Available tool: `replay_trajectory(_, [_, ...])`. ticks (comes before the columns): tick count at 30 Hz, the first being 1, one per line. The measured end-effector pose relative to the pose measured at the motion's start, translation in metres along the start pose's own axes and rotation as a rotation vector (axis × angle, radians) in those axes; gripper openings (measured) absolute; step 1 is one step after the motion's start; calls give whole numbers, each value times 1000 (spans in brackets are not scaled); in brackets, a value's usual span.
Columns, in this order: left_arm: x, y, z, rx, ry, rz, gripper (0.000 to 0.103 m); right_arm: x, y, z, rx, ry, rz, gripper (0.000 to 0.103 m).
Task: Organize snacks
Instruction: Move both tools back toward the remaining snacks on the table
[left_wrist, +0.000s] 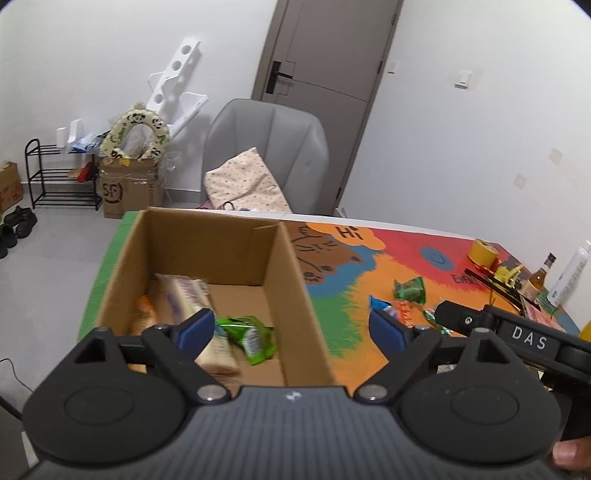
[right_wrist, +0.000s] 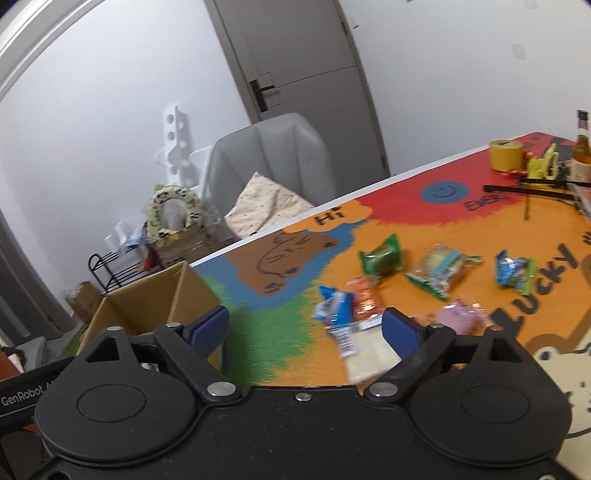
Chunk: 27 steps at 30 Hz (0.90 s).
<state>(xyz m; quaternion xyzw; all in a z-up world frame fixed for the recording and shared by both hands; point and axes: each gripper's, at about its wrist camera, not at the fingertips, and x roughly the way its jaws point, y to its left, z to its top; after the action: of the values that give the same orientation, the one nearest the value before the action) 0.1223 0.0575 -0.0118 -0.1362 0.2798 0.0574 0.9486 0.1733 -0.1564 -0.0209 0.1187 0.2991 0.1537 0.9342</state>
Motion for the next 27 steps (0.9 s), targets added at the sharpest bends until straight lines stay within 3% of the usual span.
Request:
replay_trajectory(7, [7, -24, -3, 10, -7, -26, 98, -9, -26, 3, 9, -7, -56, 103])
replay_trajectory(27, [43, -85, -12, 51, 57, -90, 99, -12, -113, 5, 68, 2, -178, 103])
